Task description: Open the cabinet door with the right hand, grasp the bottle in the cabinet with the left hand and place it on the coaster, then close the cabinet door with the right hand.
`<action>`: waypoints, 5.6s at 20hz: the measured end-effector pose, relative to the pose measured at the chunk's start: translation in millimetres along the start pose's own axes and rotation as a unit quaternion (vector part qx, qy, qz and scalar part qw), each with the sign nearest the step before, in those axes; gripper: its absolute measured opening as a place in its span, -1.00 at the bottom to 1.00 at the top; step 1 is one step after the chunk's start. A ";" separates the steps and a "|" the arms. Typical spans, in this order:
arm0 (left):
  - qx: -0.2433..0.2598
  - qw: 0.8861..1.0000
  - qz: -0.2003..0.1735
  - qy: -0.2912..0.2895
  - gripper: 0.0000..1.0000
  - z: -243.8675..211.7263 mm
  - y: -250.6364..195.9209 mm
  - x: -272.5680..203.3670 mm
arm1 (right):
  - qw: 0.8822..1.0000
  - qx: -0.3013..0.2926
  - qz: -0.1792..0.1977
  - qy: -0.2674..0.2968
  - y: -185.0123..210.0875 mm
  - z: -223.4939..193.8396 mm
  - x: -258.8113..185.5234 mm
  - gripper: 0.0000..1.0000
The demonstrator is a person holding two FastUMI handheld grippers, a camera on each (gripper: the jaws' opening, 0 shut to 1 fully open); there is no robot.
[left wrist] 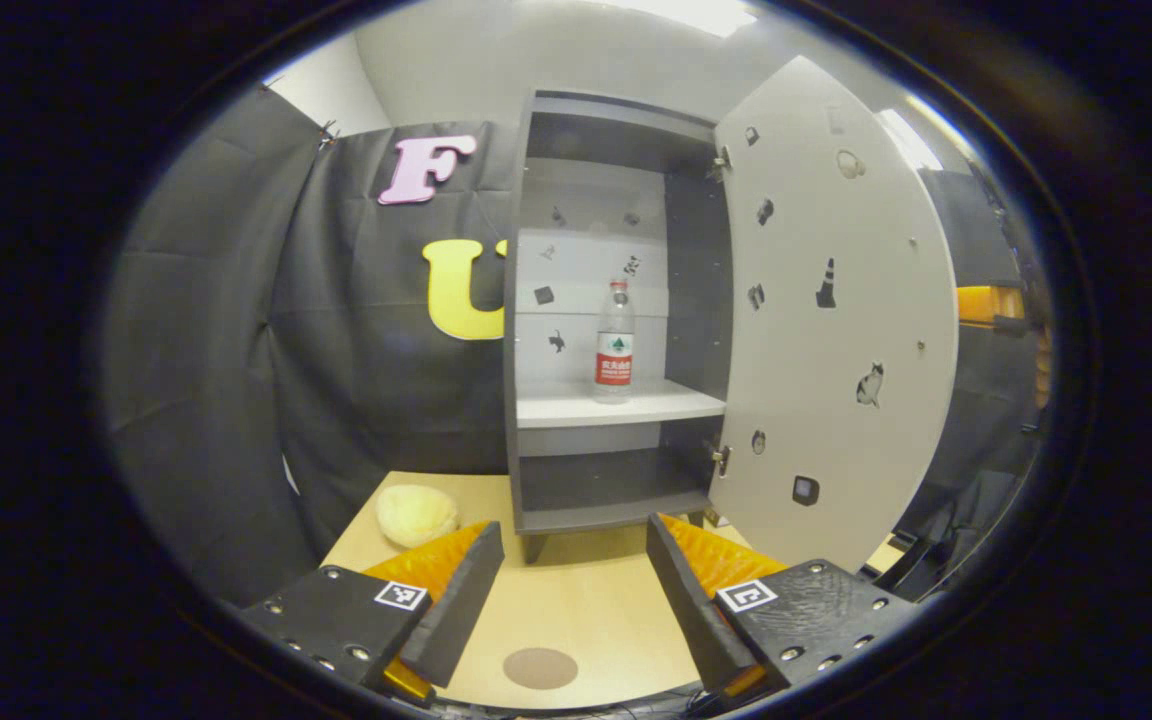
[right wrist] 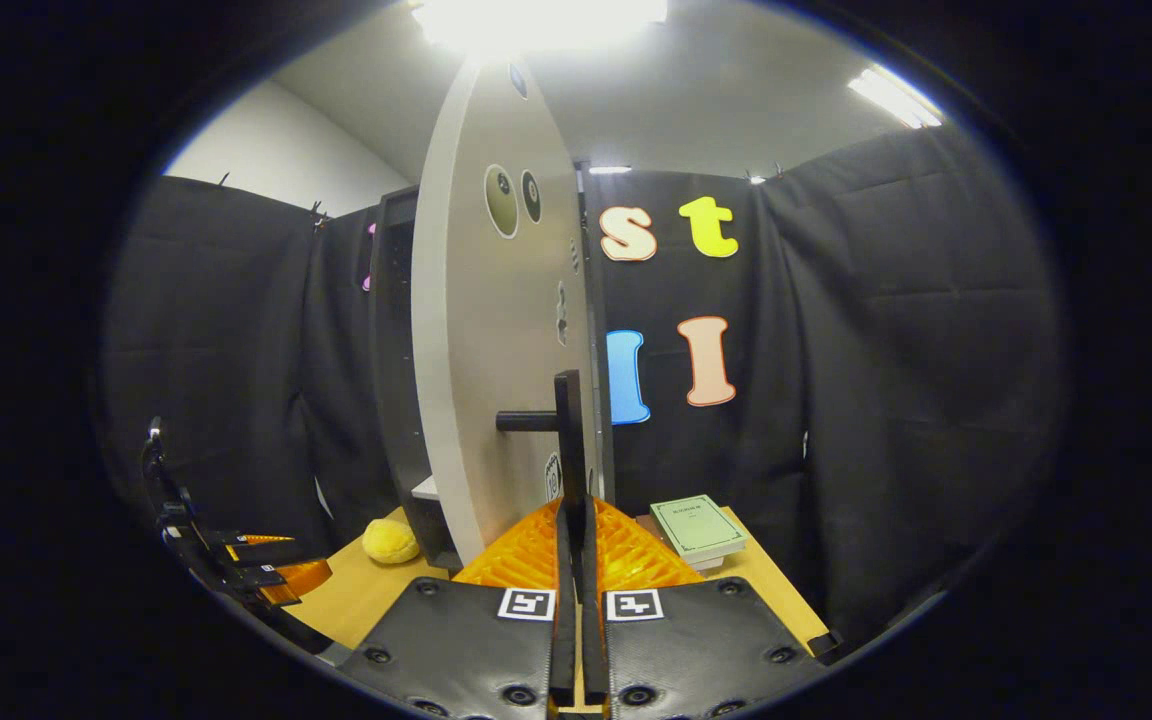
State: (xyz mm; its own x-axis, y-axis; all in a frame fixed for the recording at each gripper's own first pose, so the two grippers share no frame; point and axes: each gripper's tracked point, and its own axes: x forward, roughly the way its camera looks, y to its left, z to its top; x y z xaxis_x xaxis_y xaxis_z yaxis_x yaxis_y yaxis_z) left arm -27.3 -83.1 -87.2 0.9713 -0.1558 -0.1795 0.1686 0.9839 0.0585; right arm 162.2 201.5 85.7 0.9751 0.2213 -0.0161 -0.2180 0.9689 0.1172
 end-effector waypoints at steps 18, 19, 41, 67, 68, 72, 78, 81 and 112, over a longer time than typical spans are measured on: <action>-0.008 0.997 0.069 0.016 0.79 49.9 -22.4 82.3 | 0.995 0.062 0.072 0.036 -31.7 -11.3 -16.3 0.77; -0.016 0.997 0.072 0.018 0.78 53.6 -25.6 89.5 | 0.995 0.055 0.071 0.038 -33.6 -12.7 -16.0 0.94; -0.003 0.999 -0.024 -0.021 0.78 129.7 -50.3 319.3 | 0.993 0.073 -0.091 -0.027 -146.3 19.7 24.8 0.96; -0.009 0.997 -0.072 -0.024 0.53 151.5 -50.6 413.5 | 0.983 0.080 -0.162 0.012 -148.4 -27.3 37.6 0.86; -0.013 0.997 -0.074 -0.026 0.58 153.6 -51.2 407.5 | 0.984 0.078 -0.160 0.011 -147.7 -26.9 38.1 0.96; -0.019 0.997 -0.073 -0.029 0.53 159.6 -48.3 369.7 | 0.987 0.074 -0.142 0.011 -148.0 -24.8 44.1 0.96; 0.016 0.998 -0.051 -0.042 0.52 150.0 -47.2 279.4 | 0.994 0.054 -0.095 0.005 -156.1 -11.4 59.2 0.96; 0.024 0.999 -0.016 -0.040 0.52 134.3 -39.5 230.6 | 0.996 0.056 -0.066 0.004 -154.9 -8.2 70.8 0.96; -0.020 0.994 0.087 0.056 0.58 -243.2 92.7 86.4 | 0.978 0.079 -0.193 0.013 -156.7 -46.0 31.1 0.96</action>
State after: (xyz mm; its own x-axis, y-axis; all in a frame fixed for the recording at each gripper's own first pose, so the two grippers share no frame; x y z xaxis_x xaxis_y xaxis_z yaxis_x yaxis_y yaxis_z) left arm 31.5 15.8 -336.1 0.9599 0.0265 -0.2791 -0.0101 0.9982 0.0598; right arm 224.8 61.6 21.2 0.9814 -0.1537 -0.1151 0.1782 0.9521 0.2486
